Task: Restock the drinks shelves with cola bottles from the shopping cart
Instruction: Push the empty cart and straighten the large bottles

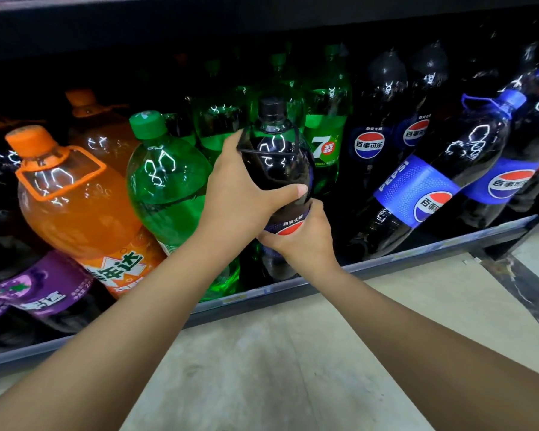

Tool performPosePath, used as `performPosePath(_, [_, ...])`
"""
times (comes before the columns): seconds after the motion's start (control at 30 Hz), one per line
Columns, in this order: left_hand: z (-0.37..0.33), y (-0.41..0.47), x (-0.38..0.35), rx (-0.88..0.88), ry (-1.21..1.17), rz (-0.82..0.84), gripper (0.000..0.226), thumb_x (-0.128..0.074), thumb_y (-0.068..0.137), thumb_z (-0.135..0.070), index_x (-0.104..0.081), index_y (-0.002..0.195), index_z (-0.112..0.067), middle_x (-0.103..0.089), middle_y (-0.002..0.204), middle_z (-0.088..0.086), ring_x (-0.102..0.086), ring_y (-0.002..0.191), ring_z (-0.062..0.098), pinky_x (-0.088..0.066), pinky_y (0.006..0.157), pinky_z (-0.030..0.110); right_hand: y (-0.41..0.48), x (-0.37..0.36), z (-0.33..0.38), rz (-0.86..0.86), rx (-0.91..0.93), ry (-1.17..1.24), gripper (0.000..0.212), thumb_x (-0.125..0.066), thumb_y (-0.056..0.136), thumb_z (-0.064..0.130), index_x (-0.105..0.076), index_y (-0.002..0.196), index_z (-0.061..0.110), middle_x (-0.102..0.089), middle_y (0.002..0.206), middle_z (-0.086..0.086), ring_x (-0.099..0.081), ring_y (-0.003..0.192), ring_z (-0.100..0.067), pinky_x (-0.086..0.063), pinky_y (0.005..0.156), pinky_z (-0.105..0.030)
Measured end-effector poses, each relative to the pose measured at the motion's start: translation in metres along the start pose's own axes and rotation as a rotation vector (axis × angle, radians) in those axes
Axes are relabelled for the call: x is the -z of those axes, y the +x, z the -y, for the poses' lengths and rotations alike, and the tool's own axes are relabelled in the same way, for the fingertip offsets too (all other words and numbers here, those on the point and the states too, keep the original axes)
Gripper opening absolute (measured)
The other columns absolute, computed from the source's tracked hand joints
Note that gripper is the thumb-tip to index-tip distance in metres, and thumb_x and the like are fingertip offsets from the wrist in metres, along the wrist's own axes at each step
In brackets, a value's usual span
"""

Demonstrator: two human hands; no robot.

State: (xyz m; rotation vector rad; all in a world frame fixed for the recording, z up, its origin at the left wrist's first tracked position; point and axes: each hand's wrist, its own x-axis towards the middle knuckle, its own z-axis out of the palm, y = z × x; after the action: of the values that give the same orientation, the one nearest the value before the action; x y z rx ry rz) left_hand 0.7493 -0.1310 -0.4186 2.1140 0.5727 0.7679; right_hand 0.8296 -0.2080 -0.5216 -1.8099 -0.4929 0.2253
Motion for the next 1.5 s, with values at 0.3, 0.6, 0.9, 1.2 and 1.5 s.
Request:
performPosePath(0.3, [-0.008,0.0,0.0,-0.024,-0.005,-0.021,0.108,-0.086,0.064,-0.035,-0.021,0.149,-0.025,-0.045,0.141,-0.005,-0.044,0.128,0.01,-0.038,0.104,0.027,0.0,0.003,-0.003,0.028,0.036,-0.047,0.098,-0.08,0.037,0.063,-0.046,0.118,0.02,-0.054,0.114,0.003,-0.053,0.111,-0.018,-0.051,0.094,-0.04])
performPosePath(0.6, [-0.038,-0.013,-0.02,-0.593,0.542,-0.359,0.077,-0.063,0.085,-0.041,-0.033,0.144,-0.002,-0.027,0.151,0.027,-0.022,0.142,0.041,-0.02,0.117,0.049,-0.004,0.057,0.007,-0.228,0.261,-0.099,0.08,-0.05,0.077,0.06,-0.045,0.132,0.003,-0.051,0.124,-0.008,-0.045,0.118,-0.02,-0.036,0.102,-0.029])
performPosePath(0.9, [-0.049,-0.002,-0.122,-0.62,0.514,0.175,0.08,-0.046,0.085,-0.058,-0.035,0.145,-0.007,-0.033,0.15,0.019,-0.028,0.141,0.035,-0.022,0.115,0.042,0.026,0.142,-0.034,-0.681,0.029,-0.081,0.077,-0.073,0.077,0.046,-0.042,0.132,0.0,-0.048,0.126,-0.014,-0.039,0.12,-0.029,-0.032,0.103,-0.032])
performPosePath(1.2, [-0.066,0.039,-0.202,-0.257,0.233,0.416,0.106,-0.069,0.073,-0.062,-0.017,0.152,-0.016,-0.029,0.154,0.007,-0.028,0.14,0.026,-0.028,0.113,0.041,0.042,0.162,-0.082,-0.491,-0.174,0.115,0.087,-0.083,0.068,0.034,-0.037,0.138,0.009,-0.05,0.132,-0.006,-0.05,0.119,-0.009,-0.041,0.1,-0.025])
performPosePath(1.5, [-0.082,0.077,-0.256,-0.143,0.181,0.407,0.106,-0.081,0.051,-0.056,-0.025,0.135,-0.024,-0.056,0.122,0.004,-0.056,0.108,0.022,-0.048,0.09,0.034,0.054,0.15,-0.087,-0.377,-0.169,0.273,0.068,-0.091,0.056,0.023,-0.048,0.109,0.026,-0.066,0.102,0.011,-0.063,0.088,0.005,-0.049,0.07,-0.007])
